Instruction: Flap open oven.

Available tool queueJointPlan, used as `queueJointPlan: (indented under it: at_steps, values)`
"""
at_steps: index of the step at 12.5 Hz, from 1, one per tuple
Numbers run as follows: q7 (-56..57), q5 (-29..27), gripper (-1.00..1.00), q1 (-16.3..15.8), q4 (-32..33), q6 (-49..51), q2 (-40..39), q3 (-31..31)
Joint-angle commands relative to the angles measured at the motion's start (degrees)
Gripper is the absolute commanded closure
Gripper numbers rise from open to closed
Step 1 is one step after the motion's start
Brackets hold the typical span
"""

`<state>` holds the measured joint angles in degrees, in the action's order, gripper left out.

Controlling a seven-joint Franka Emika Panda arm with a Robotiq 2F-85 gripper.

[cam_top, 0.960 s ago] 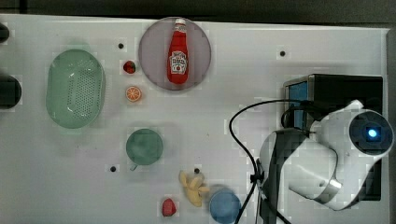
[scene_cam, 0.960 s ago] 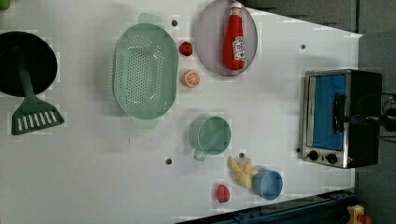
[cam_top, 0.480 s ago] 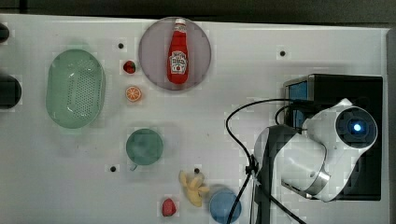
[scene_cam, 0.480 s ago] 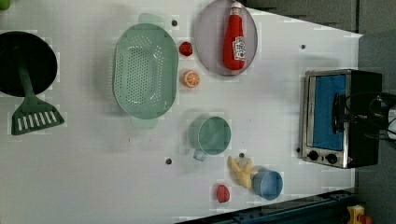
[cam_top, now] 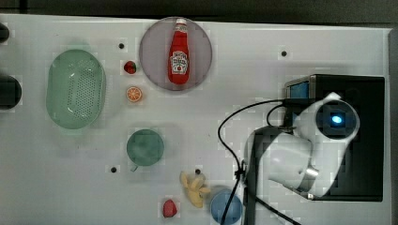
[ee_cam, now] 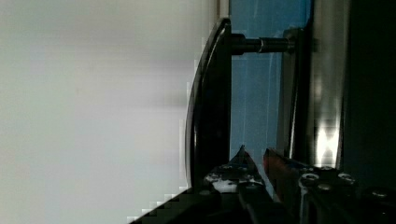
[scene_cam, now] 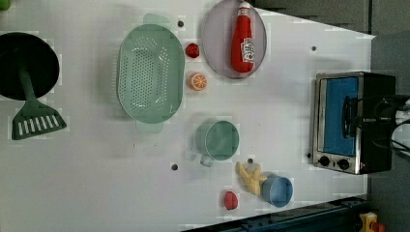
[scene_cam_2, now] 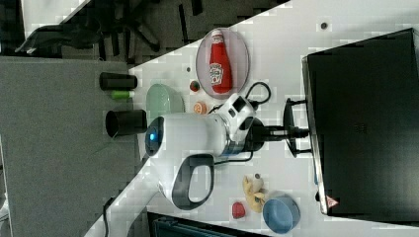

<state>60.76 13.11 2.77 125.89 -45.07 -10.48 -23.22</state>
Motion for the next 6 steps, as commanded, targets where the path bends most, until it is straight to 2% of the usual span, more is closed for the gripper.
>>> queueJointPlan:
  at_steps: [1,6]
  values:
    - [-13.0,5.4,0.65,-4.7,2.1,-0.2,-1.0,3.9]
    - [-30.6,18.7,0.65,-7.3,3.1,-0.1,-3.9,7.2]
